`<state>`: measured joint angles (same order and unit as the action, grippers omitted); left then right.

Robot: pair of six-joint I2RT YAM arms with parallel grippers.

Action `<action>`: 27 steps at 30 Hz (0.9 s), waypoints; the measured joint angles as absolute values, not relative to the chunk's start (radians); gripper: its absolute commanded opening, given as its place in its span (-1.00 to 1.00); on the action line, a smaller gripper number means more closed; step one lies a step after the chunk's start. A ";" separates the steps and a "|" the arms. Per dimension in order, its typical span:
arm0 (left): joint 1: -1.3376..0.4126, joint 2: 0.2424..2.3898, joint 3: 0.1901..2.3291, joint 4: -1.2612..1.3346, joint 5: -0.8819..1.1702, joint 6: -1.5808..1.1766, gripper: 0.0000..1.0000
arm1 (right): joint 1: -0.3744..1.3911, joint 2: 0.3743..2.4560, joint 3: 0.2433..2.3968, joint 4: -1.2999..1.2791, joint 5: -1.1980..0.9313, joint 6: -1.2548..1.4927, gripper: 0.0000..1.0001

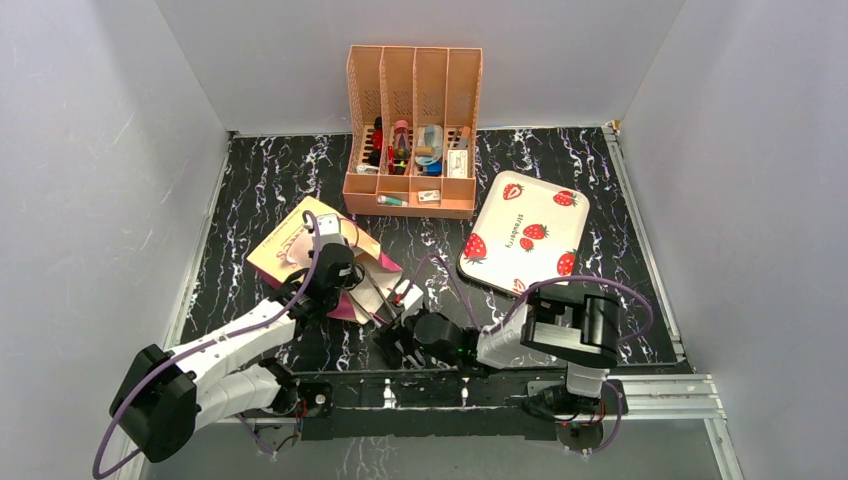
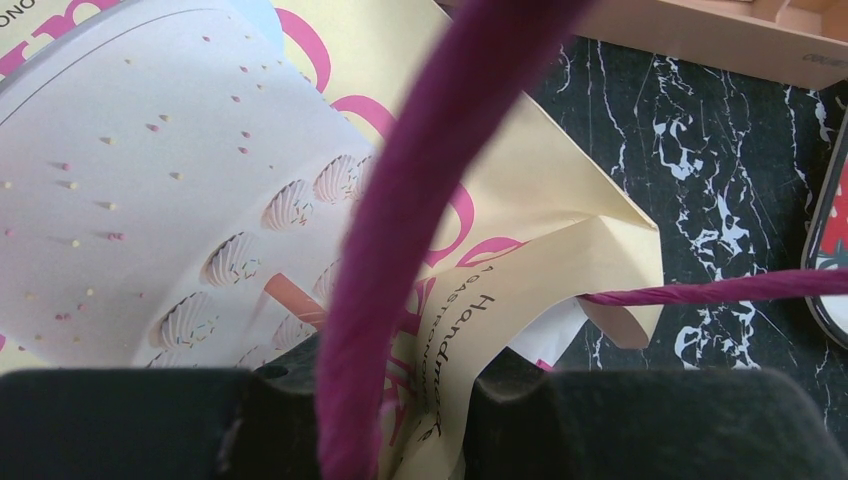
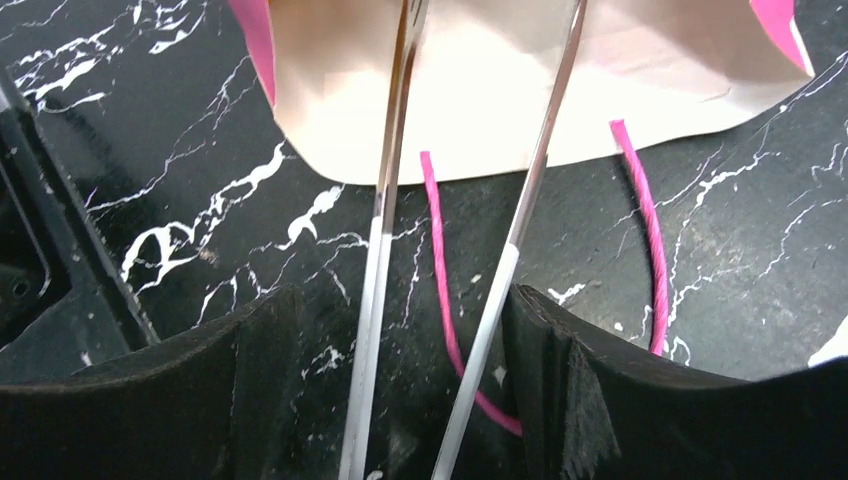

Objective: Take the fake bread out of the paper bag
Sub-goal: Pick up the clamp at the center of the board.

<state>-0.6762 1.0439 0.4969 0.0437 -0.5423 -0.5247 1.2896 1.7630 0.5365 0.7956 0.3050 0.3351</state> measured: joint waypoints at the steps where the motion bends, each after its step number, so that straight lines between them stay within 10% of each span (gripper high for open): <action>1: -0.676 1.041 0.497 0.044 -0.539 -0.525 -0.93 | 1.290 1.778 0.539 0.818 0.317 0.332 0.39; 27: -0.677 0.986 0.493 0.022 -0.512 -0.535 -0.86 | 1.342 1.922 0.606 0.942 0.572 0.327 -0.19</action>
<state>-0.6773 0.9855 0.4934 0.0216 -0.5121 -0.5350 1.3418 1.9224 0.6060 0.9417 0.5720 0.3275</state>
